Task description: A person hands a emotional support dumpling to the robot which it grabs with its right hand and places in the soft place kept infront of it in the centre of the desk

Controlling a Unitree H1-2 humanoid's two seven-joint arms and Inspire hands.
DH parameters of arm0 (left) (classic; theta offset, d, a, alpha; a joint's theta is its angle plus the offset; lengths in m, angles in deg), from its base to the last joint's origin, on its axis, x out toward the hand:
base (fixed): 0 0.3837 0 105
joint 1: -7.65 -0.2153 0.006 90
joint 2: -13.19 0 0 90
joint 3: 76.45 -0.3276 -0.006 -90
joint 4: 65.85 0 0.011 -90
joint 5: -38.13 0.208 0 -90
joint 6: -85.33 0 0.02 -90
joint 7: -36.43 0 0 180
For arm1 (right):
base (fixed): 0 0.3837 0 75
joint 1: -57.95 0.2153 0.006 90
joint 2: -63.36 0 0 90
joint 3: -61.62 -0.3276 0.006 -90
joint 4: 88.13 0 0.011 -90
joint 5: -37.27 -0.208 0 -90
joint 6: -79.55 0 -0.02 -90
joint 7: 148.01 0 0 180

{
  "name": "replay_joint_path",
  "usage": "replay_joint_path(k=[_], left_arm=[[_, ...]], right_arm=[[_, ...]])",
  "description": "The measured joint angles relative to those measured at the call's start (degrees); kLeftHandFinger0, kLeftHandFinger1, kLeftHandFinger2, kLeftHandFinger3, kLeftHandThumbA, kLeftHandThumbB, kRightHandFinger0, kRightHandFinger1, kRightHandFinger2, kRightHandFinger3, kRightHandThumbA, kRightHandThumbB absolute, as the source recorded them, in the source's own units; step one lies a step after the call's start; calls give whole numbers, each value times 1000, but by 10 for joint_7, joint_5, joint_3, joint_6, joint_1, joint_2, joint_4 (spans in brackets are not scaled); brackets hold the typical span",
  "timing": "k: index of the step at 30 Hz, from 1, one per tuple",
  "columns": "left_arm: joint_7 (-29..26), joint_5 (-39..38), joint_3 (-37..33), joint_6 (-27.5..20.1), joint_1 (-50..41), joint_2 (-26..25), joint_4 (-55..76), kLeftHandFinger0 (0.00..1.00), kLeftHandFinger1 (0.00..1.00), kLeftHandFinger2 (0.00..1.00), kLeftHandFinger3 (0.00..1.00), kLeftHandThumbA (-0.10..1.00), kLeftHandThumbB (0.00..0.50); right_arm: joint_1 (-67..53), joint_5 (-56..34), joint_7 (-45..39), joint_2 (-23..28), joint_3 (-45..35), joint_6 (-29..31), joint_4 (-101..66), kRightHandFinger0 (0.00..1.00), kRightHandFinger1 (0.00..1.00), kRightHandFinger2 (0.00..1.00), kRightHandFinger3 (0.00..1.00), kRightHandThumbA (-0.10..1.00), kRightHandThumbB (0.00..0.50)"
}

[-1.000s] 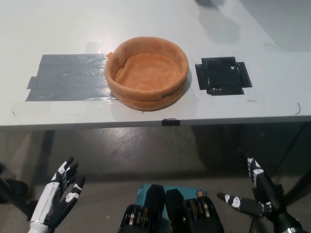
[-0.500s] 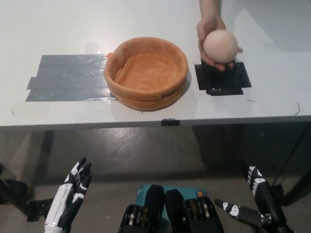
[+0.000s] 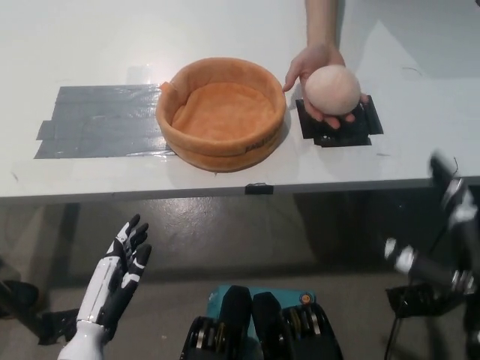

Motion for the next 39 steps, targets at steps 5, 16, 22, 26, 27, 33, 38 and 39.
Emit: replay_joint_path(k=[5,16,22,26,27,33,38,39], left_arm=[[0,1,0,0,-7,-1,-2,1000,1000,1000,1000,814,40],[1,2,0,1,-16,-9,1,1000,1000,1000,1000,840,80],[1,9,0,2,-17,-11,4,1000,1000,1000,1000,846,55],[1,10,0,2,-16,-12,4,1000,1000,1000,1000,845,80],[1,10,0,2,-16,-12,4,1000,1000,1000,1000,849,81],[1,12,-1,2,-16,-12,4,1000,1000,1000,1000,869,95],[1,13,-2,2,-17,-12,5,1000,1000,1000,1000,886,97],[1,13,-2,3,-17,-12,5,1000,1000,1000,1000,885,96]], right_arm=[[132,38,-7,46,-1,-62,19,1000,1000,1000,1000,1000,329],[370,83,-37,86,71,-150,286,1000,1000,1000,1000,958,331],[469,96,-42,78,113,-167,470,1000,1000,1000,1000,946,343],[511,97,-42,69,126,-170,562,1000,1000,1000,1000,945,362],[517,97,-42,67,128,-169,577,1000,1000,1000,1000,928,355],[531,97,-42,56,141,-169,642,1000,1000,1000,1000,1000,388],[539,108,-40,56,174,-167,703,1000,1000,1000,1000,1000,383],[539,109,-40,56,177,-166,708,1000,1000,1000,1000,1000,382]])
